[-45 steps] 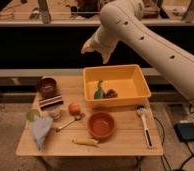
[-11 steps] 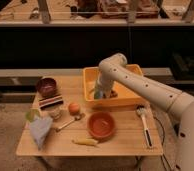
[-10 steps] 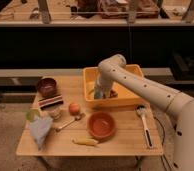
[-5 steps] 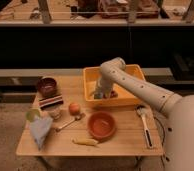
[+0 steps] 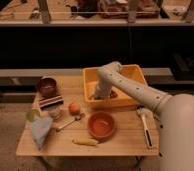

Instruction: Wipe red bowl with sponge

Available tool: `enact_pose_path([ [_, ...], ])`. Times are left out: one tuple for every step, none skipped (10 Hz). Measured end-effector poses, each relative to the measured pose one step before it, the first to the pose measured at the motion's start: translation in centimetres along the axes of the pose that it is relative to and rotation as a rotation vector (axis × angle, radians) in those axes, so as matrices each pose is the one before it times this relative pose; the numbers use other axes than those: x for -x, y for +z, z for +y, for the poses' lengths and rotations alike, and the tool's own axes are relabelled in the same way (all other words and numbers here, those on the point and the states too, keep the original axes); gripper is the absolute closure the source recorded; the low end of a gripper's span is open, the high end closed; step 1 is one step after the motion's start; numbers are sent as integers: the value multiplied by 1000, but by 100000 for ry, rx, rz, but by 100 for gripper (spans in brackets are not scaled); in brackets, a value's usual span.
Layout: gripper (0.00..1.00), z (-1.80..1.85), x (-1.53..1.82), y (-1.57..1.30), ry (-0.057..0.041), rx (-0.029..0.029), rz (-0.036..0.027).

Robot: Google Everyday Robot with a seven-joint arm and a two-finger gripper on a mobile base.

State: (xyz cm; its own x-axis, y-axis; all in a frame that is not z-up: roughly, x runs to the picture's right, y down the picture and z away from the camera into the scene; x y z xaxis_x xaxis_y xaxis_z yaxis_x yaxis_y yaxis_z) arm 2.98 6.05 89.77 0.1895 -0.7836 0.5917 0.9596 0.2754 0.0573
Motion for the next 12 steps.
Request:
enact_pose_path([
  [48,116,195,250,756,181,-758],
  [59,-48,225,175,581,97,-734],
  [67,-54,100,74,415,-5,-299],
  [79,-126,149,121,1120,-121,-378],
  [88,80,70,8,1752,30,-116],
  [96,33,12,-14,517,1,13],
  [100,140,-22,-208,1057,-155,212],
  [100,26,-141,-499,1223,-1572,777],
  [100,-234,-200,-961,586,-2037,1068],
  [100,-206,-235,-1158,206,-1661,1260],
  [100,-509,-421,-2251,-265,-2882,2285],
  [100,-602,-476,-2444,7,-2807,2172],
])
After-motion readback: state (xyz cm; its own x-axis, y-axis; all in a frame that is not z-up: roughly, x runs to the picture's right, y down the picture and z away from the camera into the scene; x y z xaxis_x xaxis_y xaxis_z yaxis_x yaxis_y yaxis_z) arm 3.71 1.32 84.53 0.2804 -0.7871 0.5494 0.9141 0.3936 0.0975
